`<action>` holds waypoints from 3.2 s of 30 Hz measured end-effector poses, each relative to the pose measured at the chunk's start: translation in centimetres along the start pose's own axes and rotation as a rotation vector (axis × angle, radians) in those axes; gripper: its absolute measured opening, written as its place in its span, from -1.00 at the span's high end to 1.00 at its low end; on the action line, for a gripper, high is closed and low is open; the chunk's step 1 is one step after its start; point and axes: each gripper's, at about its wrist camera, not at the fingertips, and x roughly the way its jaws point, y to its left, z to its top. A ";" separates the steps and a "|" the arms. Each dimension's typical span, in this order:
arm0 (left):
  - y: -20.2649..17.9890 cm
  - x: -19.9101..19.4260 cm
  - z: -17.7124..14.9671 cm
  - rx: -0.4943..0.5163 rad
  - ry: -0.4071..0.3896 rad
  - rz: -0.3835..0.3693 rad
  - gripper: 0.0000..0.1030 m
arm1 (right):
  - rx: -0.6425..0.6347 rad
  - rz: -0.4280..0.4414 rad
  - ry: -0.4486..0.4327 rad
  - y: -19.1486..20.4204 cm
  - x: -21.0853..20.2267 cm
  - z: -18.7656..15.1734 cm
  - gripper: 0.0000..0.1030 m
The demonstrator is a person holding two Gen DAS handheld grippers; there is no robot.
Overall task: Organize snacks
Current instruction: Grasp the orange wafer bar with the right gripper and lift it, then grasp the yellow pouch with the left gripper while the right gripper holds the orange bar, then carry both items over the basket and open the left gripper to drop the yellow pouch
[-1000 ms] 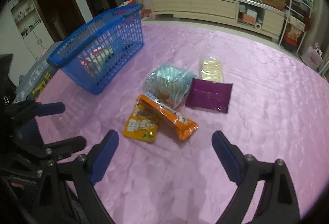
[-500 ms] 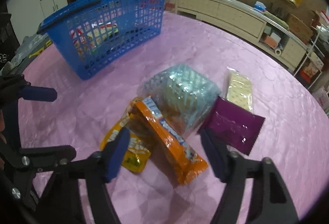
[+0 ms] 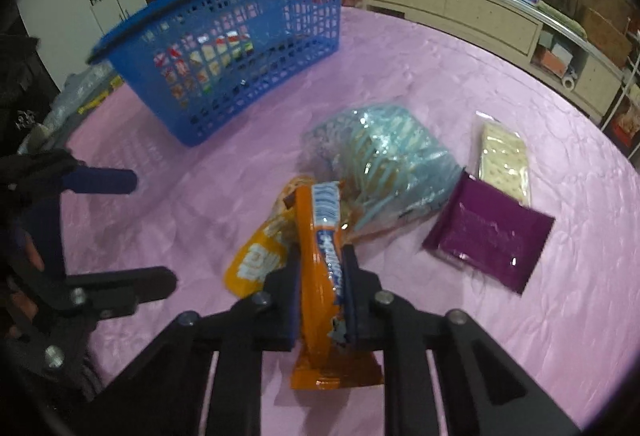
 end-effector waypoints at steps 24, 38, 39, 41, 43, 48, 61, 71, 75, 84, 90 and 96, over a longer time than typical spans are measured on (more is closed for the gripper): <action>-5.1 6.7 4.8 0.011 0.142 0.019 -0.72 | 0.303 -0.031 -0.035 -6.1 -4.0 -1.7 0.58; -5.6 9.6 6.0 0.007 0.167 0.116 -0.99 | 0.342 -0.047 0.013 -7.3 -3.0 -2.3 0.58; -5.6 9.6 6.0 0.009 0.164 0.118 -0.98 | 0.343 -0.044 0.019 -7.2 -2.9 -2.3 0.58; -5.8 9.5 5.9 0.015 0.156 0.116 -0.84 | 0.343 -0.040 0.025 -7.2 -2.6 -2.2 0.58; -6.1 9.0 5.8 0.033 0.153 0.108 -0.57 | 0.339 -0.035 0.028 -7.1 -2.6 -2.1 0.58; -7.7 7.7 5.3 0.090 0.158 0.096 -0.04 | 0.330 -0.022 0.034 -6.9 -2.1 -1.9 0.58; -7.3 7.0 5.0 0.099 0.157 0.048 0.43 | 0.324 0.011 0.028 -6.3 -2.3 -2.4 0.58; -6.5 5.3 3.4 0.087 0.133 0.024 0.66 | 0.306 0.012 0.019 -5.4 -3.0 -2.2 0.58; -6.0 3.8 2.5 0.082 0.114 0.006 0.66 | 0.295 -0.009 0.004 -4.4 -3.9 -2.1 0.58; -4.5 -2.2 1.8 0.124 0.033 -0.018 0.65 | 0.302 -0.080 -0.008 -1.3 -6.3 -0.4 0.58; -2.5 -6.9 1.6 0.128 -0.025 -0.044 0.65 | 0.260 -0.124 -0.047 1.7 -9.6 2.2 0.58; 0.1 -11.4 1.5 0.143 -0.081 -0.046 0.65 | 0.242 -0.129 -0.089 5.0 -11.8 4.7 0.58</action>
